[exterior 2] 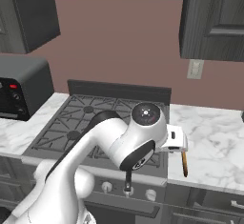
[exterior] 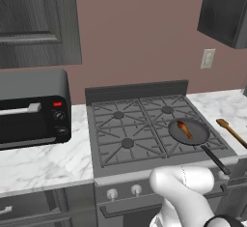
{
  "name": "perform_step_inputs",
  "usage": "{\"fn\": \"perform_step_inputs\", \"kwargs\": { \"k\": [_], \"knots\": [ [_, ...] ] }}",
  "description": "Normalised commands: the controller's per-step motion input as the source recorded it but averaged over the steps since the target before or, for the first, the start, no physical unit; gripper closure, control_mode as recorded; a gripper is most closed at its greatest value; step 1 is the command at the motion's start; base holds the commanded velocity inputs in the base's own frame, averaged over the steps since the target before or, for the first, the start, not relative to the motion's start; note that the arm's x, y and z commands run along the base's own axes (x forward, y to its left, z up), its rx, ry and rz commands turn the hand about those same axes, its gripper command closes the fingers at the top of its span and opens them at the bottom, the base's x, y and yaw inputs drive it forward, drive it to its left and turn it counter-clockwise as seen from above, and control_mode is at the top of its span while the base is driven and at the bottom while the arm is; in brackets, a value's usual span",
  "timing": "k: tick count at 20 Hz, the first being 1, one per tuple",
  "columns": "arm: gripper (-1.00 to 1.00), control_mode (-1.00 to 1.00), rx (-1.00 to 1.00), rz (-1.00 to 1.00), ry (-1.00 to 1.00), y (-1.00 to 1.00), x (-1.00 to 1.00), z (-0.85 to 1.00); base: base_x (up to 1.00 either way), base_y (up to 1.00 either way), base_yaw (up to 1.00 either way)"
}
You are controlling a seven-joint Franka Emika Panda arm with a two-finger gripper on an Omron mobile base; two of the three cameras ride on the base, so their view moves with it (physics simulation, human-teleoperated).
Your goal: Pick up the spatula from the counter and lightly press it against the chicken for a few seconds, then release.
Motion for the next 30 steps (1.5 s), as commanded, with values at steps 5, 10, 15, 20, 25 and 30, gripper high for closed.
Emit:
{"fn": "perform_step_inputs", "kwargs": {
  "k": [5,10,15,20,25,30],
  "knots": [
    [-1.00,-1.00,0.00,0.00,0.07,-0.13,0.16,-0.07,0.00,0.00,0.00],
    [-1.00,-1.00,0.00,0.00,0.02,-0.03,0.12,-0.22,0.00,0.00,0.00],
    [-1.00,-1.00,0.00,0.02,0.00,0.00,0.02,-0.26,0.00,0.00,0.00],
    [-1.00,-1.00,0.00,0.02,0.00,0.00,0.03,-0.22,0.00,0.00,0.00],
    [-1.00,-1.00,0.00,0.01,0.00,-0.02,0.06,-0.09,0.00,0.00,0.00],
    [-1.00,-1.00,0.00,0.00,0.00,-0.09,0.10,-0.04,0.00,0.00,0.00]
  ]
}}
